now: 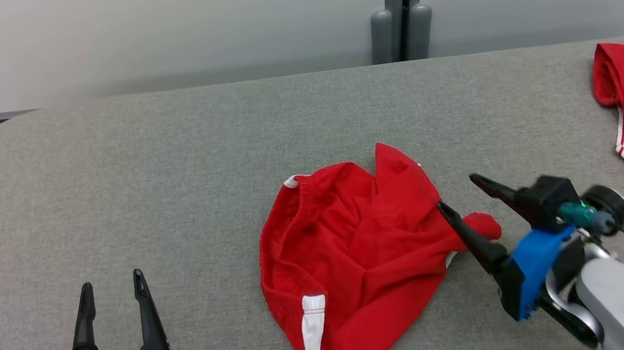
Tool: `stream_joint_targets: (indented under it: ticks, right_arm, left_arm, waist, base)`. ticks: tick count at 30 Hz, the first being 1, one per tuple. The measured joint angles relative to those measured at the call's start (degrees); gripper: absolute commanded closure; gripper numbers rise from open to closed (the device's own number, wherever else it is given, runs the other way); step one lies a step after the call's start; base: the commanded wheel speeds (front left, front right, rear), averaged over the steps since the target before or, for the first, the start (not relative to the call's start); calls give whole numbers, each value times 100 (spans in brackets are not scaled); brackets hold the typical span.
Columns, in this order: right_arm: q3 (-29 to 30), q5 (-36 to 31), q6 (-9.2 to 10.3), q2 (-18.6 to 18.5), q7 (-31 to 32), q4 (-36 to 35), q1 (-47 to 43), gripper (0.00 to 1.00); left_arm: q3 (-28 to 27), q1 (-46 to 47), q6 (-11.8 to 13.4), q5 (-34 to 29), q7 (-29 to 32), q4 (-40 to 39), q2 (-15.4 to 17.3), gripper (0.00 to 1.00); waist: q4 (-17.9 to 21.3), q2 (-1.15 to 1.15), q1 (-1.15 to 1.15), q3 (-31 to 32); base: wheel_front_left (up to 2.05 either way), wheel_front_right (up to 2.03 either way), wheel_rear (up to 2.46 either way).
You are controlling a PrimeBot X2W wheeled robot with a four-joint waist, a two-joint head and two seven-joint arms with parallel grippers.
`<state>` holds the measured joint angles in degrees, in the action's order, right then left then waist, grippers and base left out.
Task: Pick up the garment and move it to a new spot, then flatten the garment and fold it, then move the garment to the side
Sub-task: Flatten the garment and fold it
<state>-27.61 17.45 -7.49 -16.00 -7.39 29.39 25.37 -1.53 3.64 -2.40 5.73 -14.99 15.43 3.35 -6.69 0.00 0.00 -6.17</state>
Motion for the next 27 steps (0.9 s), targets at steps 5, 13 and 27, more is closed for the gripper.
stream_joint_targets:
  ticks: [5,13,27]
  right_arm:
    - [196,97,0,-252,27,-209,-501,0]
    - [354,287,0,-278,182,-468,-797,0]
    - [-171,951,0,18,-183,266,-236,100]
  left_arm:
    - [-44,-4,5,33,0,-8,-4,0]
    - [-80,-44,36,33,0,-60,-13,0]
    - [-83,72,34,33,0,-11,-19,0]
  waist:
    - [8,0,0,-69]
    - [91,0,0,-135]
    - [142,0,0,-248]
  base:
    - [0,0,0]
    - [0,0,0]
    - [0,0,0]
